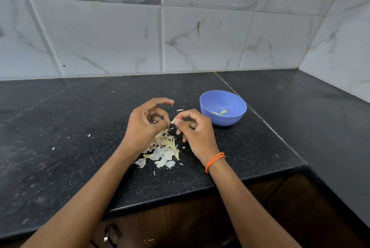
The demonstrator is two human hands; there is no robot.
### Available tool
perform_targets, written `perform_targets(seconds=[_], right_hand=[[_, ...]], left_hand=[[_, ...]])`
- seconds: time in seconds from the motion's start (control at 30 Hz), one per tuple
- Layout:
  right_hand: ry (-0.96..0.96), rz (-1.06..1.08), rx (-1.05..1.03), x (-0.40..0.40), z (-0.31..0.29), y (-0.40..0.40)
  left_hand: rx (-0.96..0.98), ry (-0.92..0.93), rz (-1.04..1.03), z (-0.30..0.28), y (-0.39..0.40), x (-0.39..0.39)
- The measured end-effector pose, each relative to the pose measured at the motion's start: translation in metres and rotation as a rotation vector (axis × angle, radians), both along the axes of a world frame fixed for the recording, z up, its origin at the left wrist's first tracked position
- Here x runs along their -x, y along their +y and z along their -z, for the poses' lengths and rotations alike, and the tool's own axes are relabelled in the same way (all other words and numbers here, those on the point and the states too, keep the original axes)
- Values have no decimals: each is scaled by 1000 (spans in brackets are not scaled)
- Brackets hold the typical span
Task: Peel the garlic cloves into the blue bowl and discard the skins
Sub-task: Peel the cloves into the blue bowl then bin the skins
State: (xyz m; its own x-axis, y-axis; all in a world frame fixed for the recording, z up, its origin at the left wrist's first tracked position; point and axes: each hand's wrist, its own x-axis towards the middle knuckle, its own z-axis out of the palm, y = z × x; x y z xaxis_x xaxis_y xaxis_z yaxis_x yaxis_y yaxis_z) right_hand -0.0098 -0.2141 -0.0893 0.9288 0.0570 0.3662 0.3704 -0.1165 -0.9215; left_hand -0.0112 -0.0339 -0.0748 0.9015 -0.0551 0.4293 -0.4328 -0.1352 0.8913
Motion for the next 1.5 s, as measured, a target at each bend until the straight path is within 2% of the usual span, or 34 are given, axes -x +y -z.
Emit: perform_targets(seconds=[0.23,0.4,0.7,0.83,0.97,1.03,1.23,1.5], right_hand=[[47,-106,72,0,4,5],[144,-222,-100,0,-3,2],[165,-194,-134,-2,-3,-1],[191,-157,-122,-4,-1,-2],[73,-36,14,-2,0,-4],[16,-11,89,1,-1,-4],[-56,39,281,3,3,-11],[-43,-17,283,16,-2,-22]], left_hand=[[11,-19,1,3,0,0],[-31,-74,-53,3,-2,-1],[-80,-111,-86,5,0,-3],[-187,-109,-162,7,2,-2],[-472,-154,-302,6,5,-1],[-539,-147,-312,4,4,2],[-557,-154,-301,8,8,1],[-513,-144,-258,12,15,-2]])
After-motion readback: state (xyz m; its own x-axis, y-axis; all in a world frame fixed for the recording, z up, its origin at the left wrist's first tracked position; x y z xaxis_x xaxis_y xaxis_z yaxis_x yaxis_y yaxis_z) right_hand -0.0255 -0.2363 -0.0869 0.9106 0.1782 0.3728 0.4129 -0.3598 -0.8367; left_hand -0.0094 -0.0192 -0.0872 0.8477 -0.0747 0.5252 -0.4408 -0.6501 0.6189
